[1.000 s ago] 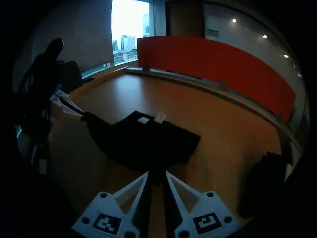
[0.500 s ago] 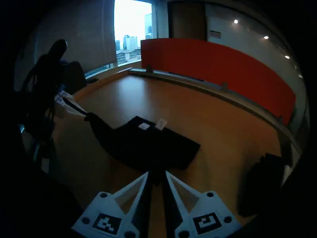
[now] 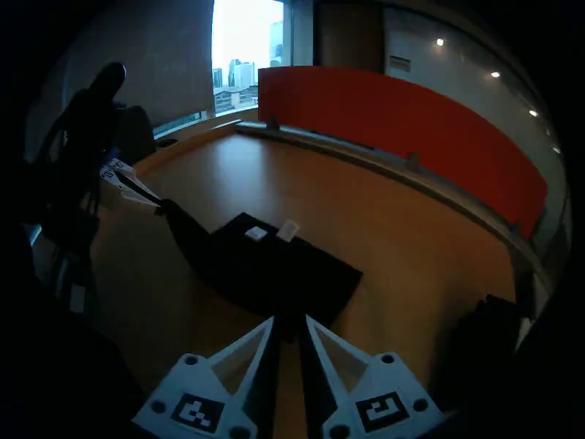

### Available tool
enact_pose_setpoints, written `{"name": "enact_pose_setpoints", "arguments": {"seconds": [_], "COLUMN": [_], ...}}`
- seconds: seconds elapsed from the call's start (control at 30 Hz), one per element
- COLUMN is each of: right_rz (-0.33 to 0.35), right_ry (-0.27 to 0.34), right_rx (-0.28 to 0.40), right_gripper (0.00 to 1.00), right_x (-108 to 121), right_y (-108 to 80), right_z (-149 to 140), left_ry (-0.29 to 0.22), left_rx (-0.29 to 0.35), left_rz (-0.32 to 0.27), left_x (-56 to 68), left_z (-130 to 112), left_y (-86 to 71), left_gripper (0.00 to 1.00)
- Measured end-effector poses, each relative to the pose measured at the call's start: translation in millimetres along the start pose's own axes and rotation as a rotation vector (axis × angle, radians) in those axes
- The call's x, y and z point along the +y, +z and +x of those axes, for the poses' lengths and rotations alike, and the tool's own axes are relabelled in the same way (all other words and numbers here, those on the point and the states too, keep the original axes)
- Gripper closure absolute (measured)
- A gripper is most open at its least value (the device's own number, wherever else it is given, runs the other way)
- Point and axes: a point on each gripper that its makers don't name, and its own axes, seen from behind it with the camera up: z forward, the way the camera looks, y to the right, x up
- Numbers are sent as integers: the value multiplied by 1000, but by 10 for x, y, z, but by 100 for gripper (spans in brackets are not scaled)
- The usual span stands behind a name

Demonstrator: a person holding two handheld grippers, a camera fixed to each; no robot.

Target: Fold towel

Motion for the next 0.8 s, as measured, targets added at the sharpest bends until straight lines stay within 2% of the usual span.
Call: {"name": "enact_pose_setpoints", "arguments": {"seconds": [0.4, 0.8], "right_rz": [-20, -20], "right_ry": [11, 16], "right_rx": [-14, -46], "right_gripper": [84, 84], "right_x": [333, 474], "right_y": [348, 629], "right_z": [82, 28], "left_ry": [-40, -39], "left_rx": [7, -15], "left_rz": [7, 16], "left_x": [-150, -268], "left_z": [182, 212], "left_y": [348, 645], "left_gripper": [89, 89]}}
